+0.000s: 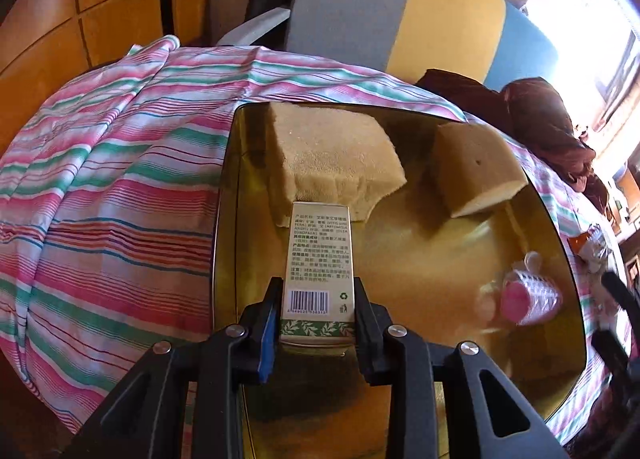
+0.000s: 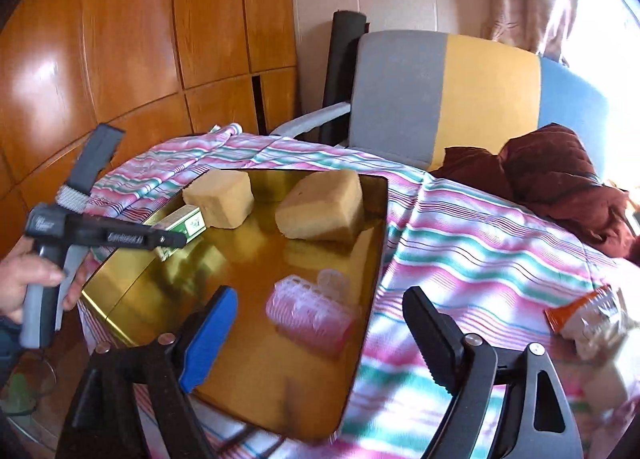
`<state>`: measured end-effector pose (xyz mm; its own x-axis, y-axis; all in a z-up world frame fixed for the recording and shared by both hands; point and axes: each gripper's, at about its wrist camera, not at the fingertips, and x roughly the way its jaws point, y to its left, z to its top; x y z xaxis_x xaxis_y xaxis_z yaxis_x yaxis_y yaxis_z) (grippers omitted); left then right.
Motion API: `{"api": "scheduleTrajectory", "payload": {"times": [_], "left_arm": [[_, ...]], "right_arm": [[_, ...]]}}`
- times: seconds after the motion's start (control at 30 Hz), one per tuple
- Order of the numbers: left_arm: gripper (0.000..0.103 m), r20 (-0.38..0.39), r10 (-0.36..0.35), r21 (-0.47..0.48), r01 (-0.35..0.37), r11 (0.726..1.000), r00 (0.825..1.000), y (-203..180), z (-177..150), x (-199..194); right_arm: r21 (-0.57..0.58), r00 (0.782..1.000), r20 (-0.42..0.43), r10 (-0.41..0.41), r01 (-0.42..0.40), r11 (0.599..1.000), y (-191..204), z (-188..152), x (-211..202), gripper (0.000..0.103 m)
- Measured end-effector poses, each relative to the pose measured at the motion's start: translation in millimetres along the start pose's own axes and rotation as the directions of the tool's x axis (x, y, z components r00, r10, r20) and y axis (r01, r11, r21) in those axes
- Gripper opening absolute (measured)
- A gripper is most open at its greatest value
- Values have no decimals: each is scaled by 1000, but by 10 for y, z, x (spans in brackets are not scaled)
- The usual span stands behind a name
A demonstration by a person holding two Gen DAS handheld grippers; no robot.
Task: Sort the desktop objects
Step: 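Lower the box with the left tool while the right tool drops the roller into the tray, then move both tools away from the tray back toward the remaining objects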
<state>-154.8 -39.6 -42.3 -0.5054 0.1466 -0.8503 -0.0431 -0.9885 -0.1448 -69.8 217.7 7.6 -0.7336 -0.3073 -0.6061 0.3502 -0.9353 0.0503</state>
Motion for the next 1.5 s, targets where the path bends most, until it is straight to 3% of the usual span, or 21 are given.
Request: {"api": "scheduleTrajectory", "payload": {"times": [0.23,0.4,0.67,0.77,0.93,1.07,1.27,1.37,1.5], "left_arm": [[32,7,75,-3,-75,997,997,-18,22,30],[40,12,86,0,-86,996,996,-71,9,62],[43,101,107,-6,-107,994,989,-89,-93,-165],[45,149,67,8,-69,998,987,-162,-158,-332],[48,163,-86,127,66,990,983,-572,-271,-522],[48,118,-232,247,198,949,966,-1130,-378,-556],[48,1,-384,431,346,833,923,-2144,-557,-500],[48,-52,-407,496,377,782,912,-2603,-614,-435],[48,-108,-422,525,412,745,900,-3076,-650,-331]], "right_arm": [[79,1000,23,4,-6,997,-135,-212,-221,87],[128,1000,20,-8,6,992,-268,-355,-311,87],[222,999,8,-46,43,974,-578,-621,-439,88],[257,997,-8,-77,77,963,-714,-758,-497,88],[315,989,-22,-146,146,938,-963,-1024,-690,88],[377,977,-19,-211,202,904,-1178,-1220,-944,95],[451,957,-27,-287,269,851,-1452,-1485,-1266,96],[443,939,-40,-342,323,836,-1523,-1580,-1336,96],[396,900,-36,-435,412,820,-1554,-1661,-1393,99]]}}
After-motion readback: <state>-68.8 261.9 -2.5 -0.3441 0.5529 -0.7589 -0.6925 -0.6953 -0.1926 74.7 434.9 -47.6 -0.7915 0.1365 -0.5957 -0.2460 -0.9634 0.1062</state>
